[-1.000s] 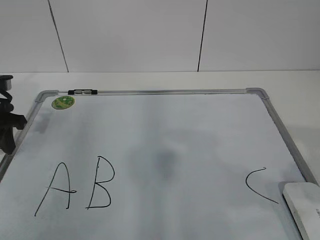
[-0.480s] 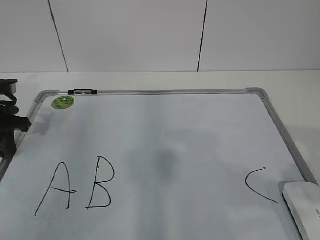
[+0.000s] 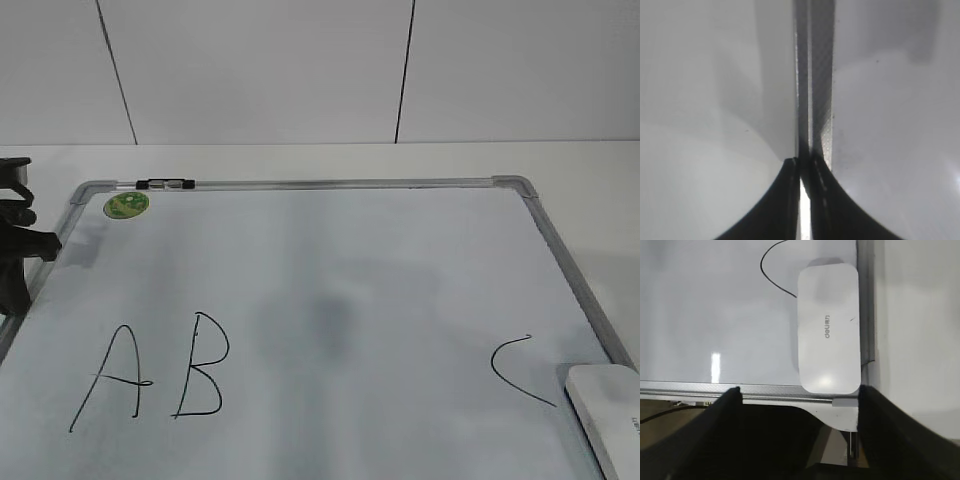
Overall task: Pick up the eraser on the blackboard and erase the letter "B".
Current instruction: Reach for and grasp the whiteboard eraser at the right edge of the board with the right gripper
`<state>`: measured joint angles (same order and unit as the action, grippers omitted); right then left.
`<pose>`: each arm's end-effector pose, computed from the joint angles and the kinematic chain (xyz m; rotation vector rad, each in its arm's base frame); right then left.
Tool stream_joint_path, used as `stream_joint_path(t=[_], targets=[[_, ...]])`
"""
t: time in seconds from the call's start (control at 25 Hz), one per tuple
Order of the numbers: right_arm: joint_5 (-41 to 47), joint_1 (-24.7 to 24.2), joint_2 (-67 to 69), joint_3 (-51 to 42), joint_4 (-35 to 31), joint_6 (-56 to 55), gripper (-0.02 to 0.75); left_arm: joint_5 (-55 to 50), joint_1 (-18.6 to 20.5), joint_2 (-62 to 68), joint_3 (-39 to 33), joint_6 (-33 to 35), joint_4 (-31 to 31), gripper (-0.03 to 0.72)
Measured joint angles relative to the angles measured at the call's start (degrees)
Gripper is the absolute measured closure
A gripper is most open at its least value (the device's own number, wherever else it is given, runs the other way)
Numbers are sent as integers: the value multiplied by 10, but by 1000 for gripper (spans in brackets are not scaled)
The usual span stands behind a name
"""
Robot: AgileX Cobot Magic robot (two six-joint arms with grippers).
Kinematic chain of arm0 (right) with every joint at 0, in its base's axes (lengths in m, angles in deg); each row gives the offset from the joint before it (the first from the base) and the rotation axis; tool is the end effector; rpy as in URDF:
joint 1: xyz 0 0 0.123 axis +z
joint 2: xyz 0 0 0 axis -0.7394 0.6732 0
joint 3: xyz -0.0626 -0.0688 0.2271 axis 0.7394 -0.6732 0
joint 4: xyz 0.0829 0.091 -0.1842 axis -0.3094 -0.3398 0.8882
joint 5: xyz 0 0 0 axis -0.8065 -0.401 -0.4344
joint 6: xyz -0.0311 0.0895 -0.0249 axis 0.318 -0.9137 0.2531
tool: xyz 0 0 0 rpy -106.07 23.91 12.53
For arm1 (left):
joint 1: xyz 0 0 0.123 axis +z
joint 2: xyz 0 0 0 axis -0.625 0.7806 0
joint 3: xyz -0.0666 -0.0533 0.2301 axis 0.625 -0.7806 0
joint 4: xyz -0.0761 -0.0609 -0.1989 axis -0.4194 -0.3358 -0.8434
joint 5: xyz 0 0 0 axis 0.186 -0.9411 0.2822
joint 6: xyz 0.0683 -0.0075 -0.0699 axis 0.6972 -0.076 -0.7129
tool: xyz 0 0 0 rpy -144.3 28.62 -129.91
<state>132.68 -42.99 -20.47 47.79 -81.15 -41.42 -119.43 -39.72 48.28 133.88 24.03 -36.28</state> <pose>0.0928 0.0238 0.2635 -0.0087 2.6695 0.2844 0.3128 -0.0116 0.1298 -0.0271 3.0679 -0.0959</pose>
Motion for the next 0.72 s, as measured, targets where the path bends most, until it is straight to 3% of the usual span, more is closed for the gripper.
stream_joint_path(t=[0.28,0.72], targets=[[0,0,88,0,-41,-5,188,0,0,0,0,0,0,669],[-5,0,237,4,-39,-5,186,0,0,0,0,0,0,669]])
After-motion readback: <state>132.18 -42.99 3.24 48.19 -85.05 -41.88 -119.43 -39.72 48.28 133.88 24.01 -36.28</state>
